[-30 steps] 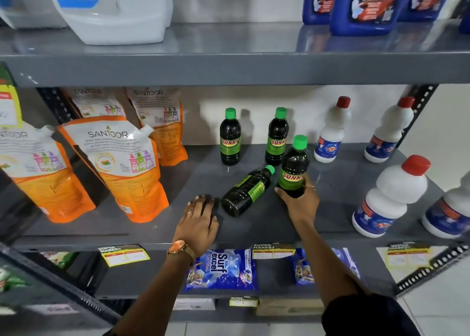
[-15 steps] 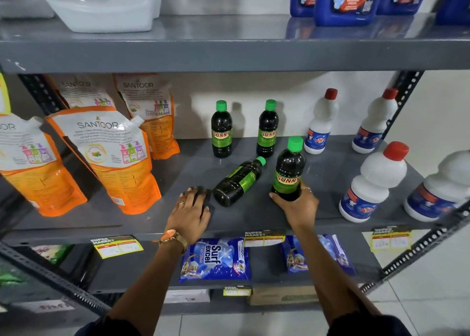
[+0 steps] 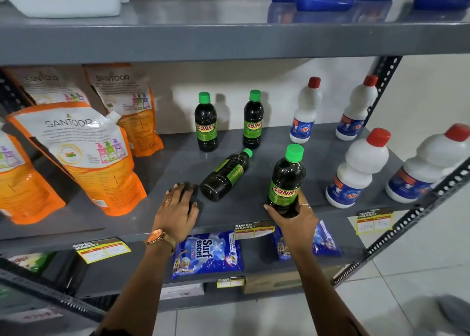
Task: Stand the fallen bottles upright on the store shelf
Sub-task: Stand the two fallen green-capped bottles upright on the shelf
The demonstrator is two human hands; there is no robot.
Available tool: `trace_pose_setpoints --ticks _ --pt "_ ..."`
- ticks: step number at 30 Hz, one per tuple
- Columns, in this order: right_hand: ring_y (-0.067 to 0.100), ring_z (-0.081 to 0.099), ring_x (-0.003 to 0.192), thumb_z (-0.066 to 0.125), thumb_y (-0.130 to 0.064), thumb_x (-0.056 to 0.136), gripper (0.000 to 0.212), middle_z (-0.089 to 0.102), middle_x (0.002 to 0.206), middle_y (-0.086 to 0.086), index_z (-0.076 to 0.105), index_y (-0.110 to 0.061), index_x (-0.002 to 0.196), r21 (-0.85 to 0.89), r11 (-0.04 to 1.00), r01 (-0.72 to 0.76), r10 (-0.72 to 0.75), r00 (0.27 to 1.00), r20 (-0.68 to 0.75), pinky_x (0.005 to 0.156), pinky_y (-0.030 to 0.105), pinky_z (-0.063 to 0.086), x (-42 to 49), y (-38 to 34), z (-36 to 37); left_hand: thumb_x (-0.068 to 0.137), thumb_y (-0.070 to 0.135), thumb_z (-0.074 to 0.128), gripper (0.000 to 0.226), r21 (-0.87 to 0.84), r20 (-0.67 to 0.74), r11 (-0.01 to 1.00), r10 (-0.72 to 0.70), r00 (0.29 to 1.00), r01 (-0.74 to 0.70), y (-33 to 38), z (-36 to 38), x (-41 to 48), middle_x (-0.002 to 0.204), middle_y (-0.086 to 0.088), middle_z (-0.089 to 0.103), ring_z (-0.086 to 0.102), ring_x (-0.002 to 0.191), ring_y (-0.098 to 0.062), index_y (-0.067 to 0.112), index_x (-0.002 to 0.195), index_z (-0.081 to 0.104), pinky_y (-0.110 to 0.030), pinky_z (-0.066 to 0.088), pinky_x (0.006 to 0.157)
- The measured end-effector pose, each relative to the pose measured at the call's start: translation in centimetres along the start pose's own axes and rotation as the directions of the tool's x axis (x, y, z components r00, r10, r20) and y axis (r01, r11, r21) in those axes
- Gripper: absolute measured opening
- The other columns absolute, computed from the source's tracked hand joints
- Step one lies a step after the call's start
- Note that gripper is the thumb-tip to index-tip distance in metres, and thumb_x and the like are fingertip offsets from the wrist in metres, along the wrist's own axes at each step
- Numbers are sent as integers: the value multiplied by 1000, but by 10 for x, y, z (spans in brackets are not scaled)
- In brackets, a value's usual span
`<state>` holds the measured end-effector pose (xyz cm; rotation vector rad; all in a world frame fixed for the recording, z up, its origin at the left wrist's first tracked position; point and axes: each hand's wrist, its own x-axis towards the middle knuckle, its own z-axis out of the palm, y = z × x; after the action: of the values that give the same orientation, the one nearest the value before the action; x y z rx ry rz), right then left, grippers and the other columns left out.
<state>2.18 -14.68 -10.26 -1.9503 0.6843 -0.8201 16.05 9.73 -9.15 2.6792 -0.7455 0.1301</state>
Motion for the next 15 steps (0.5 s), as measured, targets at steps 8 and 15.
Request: trace_pose_setpoints --ticks 8,15 --pt "13 59 113 78 -61 57 91 65 122 -2 48 -24 134 -14 999 -43 43 999 -17 95 40 51 -2 11 5 89 42 28 57 -15 23 1000 -16 1000 16 -4 1 0 149 -12 30 20 138 -34 17 140 34 -47 20 112" --pt "16 59 114 78 -60 59 89 64 123 0 48 -24 134 -52 997 -56 54 998 -26 95 40 51 -3 13 6 94 36 34 52 -13 26 1000 -1 1000 1 -5 2 0 151 -13 27 17 140 -32 16 141 31 -45 16 113"
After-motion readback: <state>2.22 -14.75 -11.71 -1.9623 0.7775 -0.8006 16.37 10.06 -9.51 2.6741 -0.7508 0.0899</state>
